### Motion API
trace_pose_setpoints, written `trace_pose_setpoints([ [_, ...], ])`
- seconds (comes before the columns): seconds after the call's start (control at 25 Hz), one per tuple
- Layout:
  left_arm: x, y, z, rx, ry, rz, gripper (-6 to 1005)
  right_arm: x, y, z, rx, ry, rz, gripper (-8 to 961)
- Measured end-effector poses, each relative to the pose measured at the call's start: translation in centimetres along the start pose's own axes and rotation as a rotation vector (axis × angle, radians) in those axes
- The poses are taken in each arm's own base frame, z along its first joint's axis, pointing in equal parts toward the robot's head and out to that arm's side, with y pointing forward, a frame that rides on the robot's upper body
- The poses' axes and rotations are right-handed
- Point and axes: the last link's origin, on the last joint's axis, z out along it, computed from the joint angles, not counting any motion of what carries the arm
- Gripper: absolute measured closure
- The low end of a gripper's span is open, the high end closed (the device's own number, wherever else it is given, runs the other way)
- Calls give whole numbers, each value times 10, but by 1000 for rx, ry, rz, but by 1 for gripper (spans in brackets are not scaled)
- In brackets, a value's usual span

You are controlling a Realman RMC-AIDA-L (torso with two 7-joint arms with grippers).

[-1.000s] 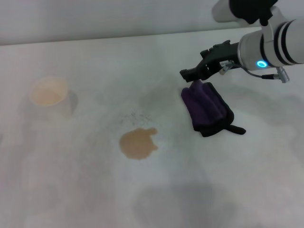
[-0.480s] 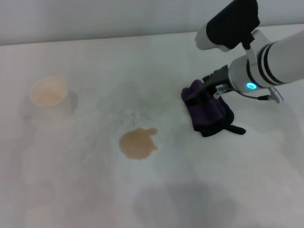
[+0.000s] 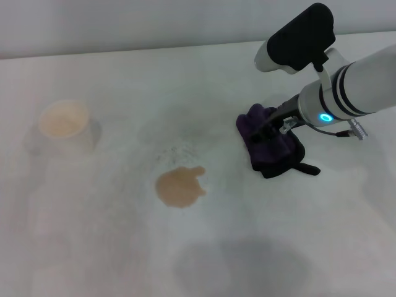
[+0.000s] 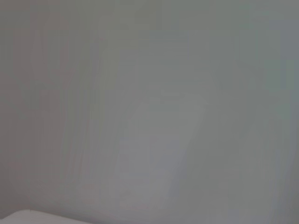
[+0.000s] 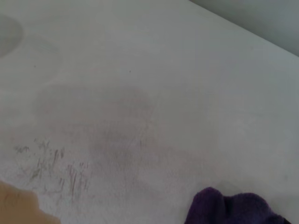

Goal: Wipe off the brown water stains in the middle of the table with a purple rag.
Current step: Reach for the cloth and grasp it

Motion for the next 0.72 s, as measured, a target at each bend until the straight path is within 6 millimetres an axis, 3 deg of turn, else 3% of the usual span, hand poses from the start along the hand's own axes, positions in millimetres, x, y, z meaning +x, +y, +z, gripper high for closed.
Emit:
trace_pose_setpoints([
  [0.16, 1, 0, 1, 0, 3, 2, 108, 1, -1, 2, 1, 11, 1, 228],
  [0.4, 2, -1, 3, 5, 10, 0, 109, 4, -4, 12, 4, 63, -2, 393],
  [0.72, 3, -1, 3, 4, 11, 1, 109, 3, -5, 15, 7, 78, -12, 498],
])
